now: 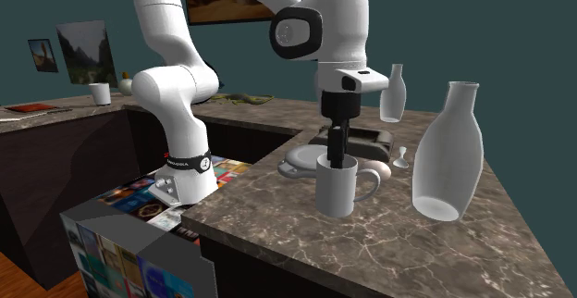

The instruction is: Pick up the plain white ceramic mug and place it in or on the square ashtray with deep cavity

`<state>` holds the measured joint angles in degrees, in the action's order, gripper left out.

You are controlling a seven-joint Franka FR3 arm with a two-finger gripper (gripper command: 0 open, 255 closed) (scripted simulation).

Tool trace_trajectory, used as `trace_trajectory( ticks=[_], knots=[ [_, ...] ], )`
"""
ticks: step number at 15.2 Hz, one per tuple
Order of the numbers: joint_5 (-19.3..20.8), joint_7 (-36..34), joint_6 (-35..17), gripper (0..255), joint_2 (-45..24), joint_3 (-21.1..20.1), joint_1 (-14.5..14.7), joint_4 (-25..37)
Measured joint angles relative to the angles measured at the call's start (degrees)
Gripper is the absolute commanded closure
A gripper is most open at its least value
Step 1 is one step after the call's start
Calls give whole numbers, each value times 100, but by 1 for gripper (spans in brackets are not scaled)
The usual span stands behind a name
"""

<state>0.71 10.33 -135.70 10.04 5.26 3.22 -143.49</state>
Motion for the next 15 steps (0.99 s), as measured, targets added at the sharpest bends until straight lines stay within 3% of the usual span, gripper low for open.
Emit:
trace_trajectory(
  ticks=[10,15],
  knots=[
    [0,0,-1,255,1,-1,0,1],
    [19,-12,351,255,207,-6,-7,147]
  ],
)
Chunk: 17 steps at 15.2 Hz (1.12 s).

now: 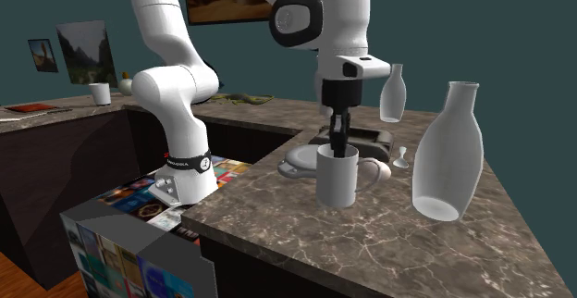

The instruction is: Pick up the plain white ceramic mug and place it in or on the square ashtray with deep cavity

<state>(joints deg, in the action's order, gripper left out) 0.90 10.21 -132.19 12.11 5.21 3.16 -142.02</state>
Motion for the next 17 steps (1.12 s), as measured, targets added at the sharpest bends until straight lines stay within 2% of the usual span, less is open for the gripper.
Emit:
trace_trajectory(
  ticks=[17],
  knots=[
    [32,-47,1392,255,594,-41,-2,800]
  ],
)
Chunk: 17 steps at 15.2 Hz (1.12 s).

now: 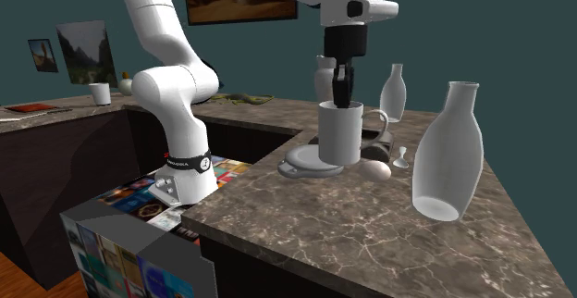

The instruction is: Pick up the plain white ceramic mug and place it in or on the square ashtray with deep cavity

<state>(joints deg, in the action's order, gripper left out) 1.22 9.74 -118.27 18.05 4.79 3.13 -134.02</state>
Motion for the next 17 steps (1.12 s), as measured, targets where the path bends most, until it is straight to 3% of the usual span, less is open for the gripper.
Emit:
trace_trajectory(
  ticks=[8,17],
  knots=[
    [-160,-821,274,255,104,-576,348,166],
    [-343,-2109,322,255,-289,-1449,864,621]
  ],
)
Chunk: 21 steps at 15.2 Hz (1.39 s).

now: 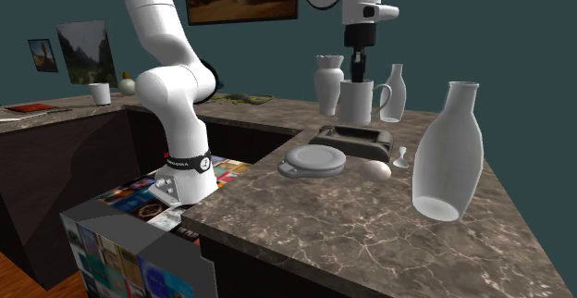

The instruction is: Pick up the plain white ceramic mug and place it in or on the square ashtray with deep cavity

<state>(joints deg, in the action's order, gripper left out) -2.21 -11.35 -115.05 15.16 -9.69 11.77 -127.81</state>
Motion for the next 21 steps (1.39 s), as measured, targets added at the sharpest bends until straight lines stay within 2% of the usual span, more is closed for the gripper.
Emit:
trace_trajectory(
  ticks=[5,13,21],
  knots=[
    [16,-725,106,255,-434,-454,252,542],
    [276,-1854,303,255,-1339,-1064,652,1607],
    [355,-1990,-211,255,-1531,-1111,693,1269]
  ],
)
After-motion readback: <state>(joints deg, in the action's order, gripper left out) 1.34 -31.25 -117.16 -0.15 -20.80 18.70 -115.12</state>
